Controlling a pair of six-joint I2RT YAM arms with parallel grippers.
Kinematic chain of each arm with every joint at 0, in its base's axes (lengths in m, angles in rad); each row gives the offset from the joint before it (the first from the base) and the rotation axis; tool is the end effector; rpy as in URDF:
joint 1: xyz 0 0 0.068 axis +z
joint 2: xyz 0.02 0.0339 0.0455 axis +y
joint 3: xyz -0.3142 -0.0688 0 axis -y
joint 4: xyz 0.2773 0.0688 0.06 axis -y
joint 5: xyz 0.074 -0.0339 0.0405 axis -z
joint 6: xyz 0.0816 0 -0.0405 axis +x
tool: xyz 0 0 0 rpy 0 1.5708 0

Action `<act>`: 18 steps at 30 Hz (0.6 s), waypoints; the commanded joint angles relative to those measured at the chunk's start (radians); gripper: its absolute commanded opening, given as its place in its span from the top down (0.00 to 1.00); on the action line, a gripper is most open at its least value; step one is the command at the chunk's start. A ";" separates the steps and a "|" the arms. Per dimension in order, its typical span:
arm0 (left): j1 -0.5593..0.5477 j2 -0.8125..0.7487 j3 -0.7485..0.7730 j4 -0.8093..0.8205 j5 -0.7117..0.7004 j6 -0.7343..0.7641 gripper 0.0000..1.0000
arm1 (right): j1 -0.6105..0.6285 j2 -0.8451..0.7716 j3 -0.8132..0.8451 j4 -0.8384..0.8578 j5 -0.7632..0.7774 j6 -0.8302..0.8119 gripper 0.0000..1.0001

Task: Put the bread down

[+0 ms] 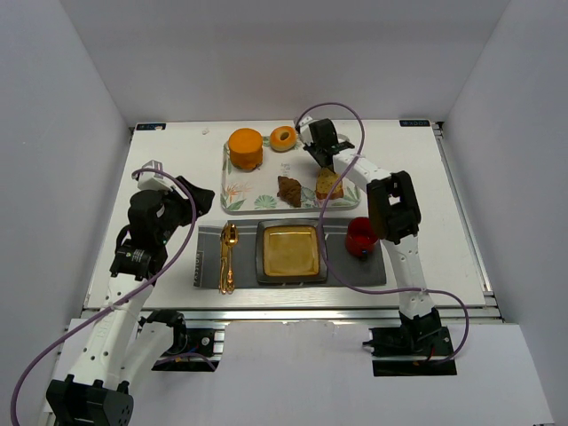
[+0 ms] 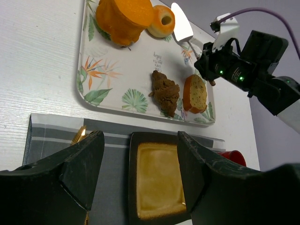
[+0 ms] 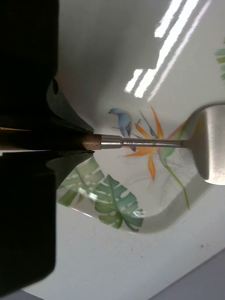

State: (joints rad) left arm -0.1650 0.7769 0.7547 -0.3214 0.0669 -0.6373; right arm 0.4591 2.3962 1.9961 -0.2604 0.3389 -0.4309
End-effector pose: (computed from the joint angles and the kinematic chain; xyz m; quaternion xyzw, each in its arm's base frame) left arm 0.2169 -0.0417 0.3352 -0.1725 0.7990 -0.2499 0.5191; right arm 0.5937 0.2632 0.1812 -0.3142 0.8310 -0.1453 0.4354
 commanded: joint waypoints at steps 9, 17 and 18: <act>0.005 -0.021 0.005 0.015 -0.006 -0.009 0.27 | 0.013 -0.143 -0.195 0.093 -0.047 -0.055 1.00; 0.005 -0.031 -0.008 0.024 -0.001 -0.012 0.27 | 0.013 -0.226 -0.283 0.122 -0.109 -0.066 1.00; 0.005 -0.031 -0.011 0.022 0.001 -0.013 0.27 | 0.013 -0.229 -0.286 0.116 -0.116 -0.071 1.00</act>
State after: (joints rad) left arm -0.1650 0.7666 0.7544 -0.3130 0.0669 -0.6449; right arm 0.4637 2.2444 1.7168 -0.1833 0.2691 -0.4870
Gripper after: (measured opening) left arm 0.726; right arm 0.212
